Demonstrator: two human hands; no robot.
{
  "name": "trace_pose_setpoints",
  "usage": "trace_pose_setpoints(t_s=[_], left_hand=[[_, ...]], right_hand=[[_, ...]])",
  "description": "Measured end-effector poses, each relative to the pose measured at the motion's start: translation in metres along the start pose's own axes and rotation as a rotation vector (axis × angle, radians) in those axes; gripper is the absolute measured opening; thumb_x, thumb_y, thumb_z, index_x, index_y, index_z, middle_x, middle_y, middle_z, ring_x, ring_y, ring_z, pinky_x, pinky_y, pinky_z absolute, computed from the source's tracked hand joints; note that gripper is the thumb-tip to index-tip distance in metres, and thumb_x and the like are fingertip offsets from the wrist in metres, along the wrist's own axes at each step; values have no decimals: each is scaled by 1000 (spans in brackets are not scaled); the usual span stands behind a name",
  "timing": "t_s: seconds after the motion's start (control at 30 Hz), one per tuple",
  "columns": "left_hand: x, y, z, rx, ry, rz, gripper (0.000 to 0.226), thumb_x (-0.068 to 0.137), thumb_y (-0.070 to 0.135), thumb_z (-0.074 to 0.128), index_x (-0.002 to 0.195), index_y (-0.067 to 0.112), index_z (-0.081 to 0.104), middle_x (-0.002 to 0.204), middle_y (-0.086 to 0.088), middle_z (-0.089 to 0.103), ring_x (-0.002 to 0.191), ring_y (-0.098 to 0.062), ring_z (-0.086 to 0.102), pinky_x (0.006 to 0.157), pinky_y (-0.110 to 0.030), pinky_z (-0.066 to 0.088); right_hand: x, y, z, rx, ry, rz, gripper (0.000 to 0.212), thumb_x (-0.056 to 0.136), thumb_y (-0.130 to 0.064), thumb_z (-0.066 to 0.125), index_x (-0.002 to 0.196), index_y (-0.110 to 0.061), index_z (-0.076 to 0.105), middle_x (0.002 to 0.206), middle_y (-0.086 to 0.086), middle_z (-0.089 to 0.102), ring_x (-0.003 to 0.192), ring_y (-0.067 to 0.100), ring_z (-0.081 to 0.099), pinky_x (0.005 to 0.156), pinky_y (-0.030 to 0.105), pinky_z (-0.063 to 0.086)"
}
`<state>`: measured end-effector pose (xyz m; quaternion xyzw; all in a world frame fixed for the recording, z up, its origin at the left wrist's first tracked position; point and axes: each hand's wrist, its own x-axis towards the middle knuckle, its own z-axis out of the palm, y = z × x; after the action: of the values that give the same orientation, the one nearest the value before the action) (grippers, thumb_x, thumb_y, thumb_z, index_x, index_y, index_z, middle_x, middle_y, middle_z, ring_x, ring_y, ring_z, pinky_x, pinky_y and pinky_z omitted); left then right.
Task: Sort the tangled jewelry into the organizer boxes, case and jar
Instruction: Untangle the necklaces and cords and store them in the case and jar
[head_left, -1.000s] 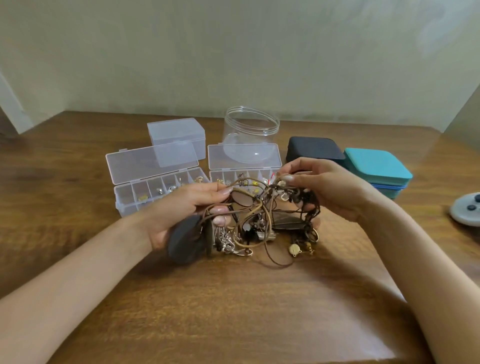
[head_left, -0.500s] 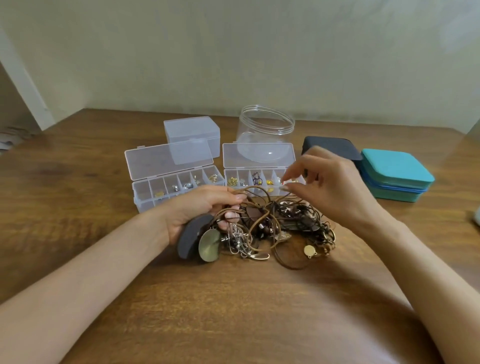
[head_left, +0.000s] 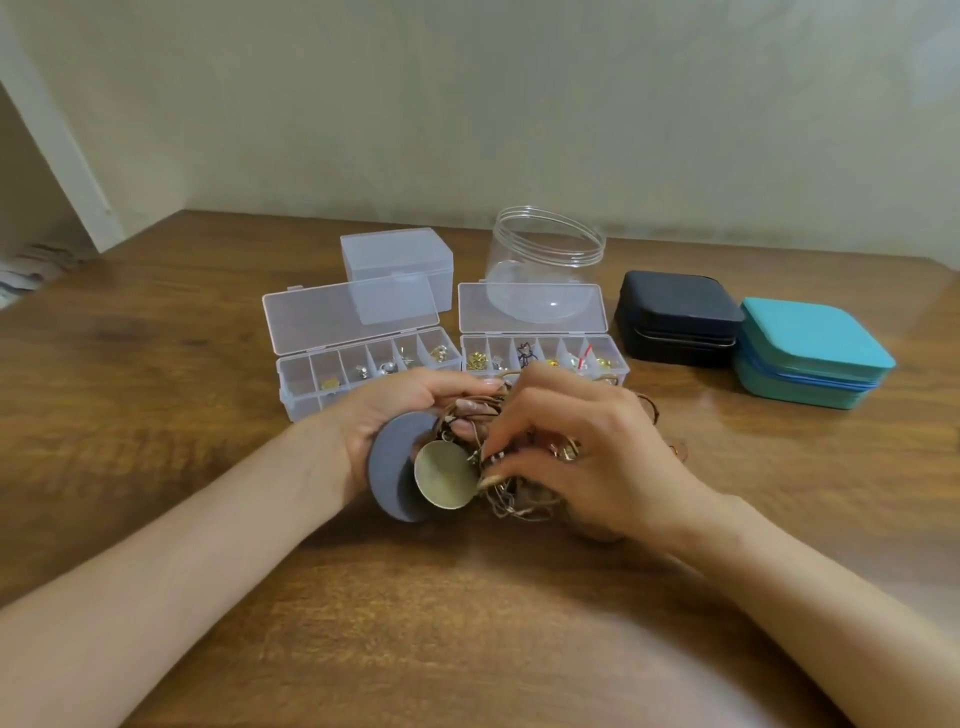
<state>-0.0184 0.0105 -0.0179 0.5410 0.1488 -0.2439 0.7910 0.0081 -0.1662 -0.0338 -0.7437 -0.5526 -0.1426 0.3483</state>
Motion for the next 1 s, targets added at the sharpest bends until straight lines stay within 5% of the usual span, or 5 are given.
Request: trace_pose_setpoints(t_s=[0.23, 0.47, 0.6, 0.77, 1.0], left_hand=[[0, -2, 5, -62, -63, 150, 38, 72, 3, 58, 108, -5, 60, 86, -15, 67, 67, -15, 65, 61, -22, 57], [-3, -4, 1, 567, 118, 370, 23, 87, 15, 63, 109, 11, 58, 93, -1, 69, 79, -11, 68, 62, -22, 54], [-1, -4, 1, 1044, 386, 651, 20, 87, 32, 61, 102, 21, 54, 98, 9, 60, 88, -5, 60, 75, -21, 49], [-18, 8, -1, 998, -31, 413, 72, 61, 74, 53, 111, 22, 55, 98, 7, 66, 89, -6, 65, 72, -18, 51], [-17, 1, -6, 1079, -41, 393, 17, 83, 3, 66, 94, 14, 58, 89, 3, 63, 82, -5, 62, 76, -18, 51]], right_hand=[[5, 10, -28, 822, 154, 569, 15, 70, -8, 71, 80, -2, 61, 72, 12, 69, 62, 20, 68, 63, 28, 55], [8, 10, -29, 996, 151, 645, 10, 77, -5, 62, 82, 0, 55, 71, 17, 68, 57, 23, 67, 58, 32, 57], [8, 9, -31, 1024, 152, 655, 7, 79, -4, 60, 84, 0, 57, 77, 21, 69, 66, 27, 70, 63, 32, 58], [8, 9, -29, 1022, 144, 659, 10, 79, -5, 61, 87, 1, 58, 88, 25, 70, 80, 32, 72, 69, 32, 58], [7, 10, -31, 349, -2, 477, 21, 74, -21, 75, 92, -16, 65, 91, 0, 69, 75, 7, 62, 67, 22, 52]])
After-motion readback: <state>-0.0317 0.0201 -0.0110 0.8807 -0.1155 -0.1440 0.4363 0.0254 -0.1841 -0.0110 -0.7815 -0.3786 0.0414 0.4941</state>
